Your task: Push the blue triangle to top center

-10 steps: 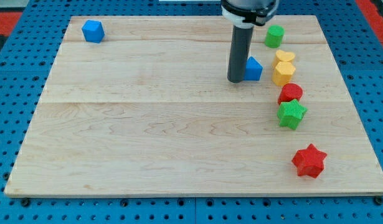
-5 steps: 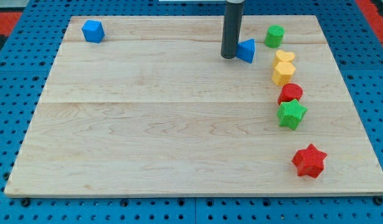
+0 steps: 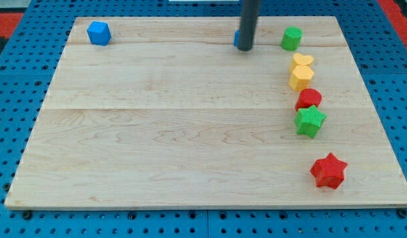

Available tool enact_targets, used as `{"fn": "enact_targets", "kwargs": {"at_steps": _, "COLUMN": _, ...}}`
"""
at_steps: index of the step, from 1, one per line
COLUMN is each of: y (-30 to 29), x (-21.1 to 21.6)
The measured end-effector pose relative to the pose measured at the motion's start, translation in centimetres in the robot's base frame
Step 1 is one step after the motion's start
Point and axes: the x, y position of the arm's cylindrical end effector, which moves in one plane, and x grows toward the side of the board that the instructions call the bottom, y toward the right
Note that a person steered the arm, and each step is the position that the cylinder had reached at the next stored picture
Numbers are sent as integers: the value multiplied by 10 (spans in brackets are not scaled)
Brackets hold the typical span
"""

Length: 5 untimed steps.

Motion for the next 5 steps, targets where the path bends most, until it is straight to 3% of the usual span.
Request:
{"fn": "enact_targets", "kwargs": {"at_steps": 2, "y": 33, "x": 21}}
{"fn": "enact_targets", "kwargs": {"at_steps": 4, "y": 32, "x": -36}}
{"fn": "enact_targets", "kwargs": {"at_steps": 5, "y": 36, "x": -41}}
